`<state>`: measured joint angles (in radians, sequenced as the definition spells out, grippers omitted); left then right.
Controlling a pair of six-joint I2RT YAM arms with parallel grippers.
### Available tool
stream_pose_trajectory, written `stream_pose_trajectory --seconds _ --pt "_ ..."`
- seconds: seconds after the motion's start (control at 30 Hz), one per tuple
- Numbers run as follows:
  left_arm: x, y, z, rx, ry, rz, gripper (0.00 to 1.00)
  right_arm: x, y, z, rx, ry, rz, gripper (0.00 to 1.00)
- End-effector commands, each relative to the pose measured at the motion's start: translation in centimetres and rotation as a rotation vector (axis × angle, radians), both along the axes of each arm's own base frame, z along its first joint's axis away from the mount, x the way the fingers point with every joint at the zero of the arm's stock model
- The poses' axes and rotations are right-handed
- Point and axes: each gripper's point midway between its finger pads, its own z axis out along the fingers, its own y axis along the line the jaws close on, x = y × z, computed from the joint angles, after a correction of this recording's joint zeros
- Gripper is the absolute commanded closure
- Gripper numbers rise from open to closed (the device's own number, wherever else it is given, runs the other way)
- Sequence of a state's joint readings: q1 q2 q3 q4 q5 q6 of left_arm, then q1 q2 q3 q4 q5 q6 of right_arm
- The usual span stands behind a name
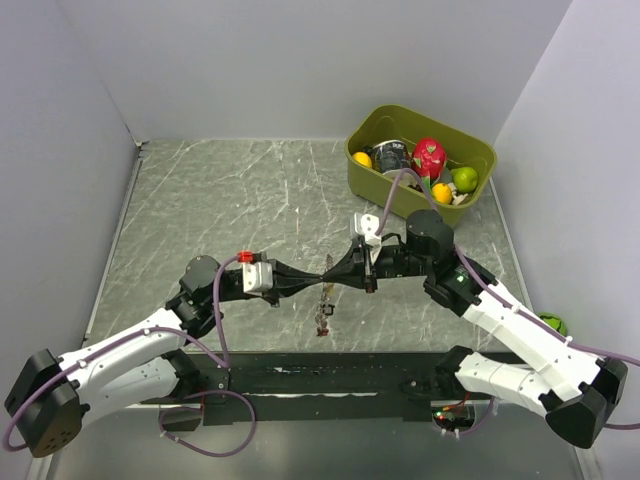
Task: Put the keys on the keyring
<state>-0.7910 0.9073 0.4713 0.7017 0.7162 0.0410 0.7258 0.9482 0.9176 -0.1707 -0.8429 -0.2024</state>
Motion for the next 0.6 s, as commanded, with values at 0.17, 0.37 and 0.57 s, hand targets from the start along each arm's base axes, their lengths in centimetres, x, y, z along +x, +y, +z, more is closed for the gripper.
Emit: stream_pose_trajectory --seconds 0.17,0.37,0.57 --pt "1.4 -0.5 3.5 -0.062 -0.082 0.051 0.99 1.4 0.4 0.7 0.006 -0.016 -0.048 1.0" --pt "1.9 -1.1 3.1 -0.05 -0.084 0.046 0.99 2.8 -0.5 0.3 0.013 -0.018 -0.175 0.82" --pt "2.7 -2.4 2.1 -0.02 -0.066 0.02 0.99 4.1 -2.5 0.9 0.063 -0.048 -0.337 0.3"
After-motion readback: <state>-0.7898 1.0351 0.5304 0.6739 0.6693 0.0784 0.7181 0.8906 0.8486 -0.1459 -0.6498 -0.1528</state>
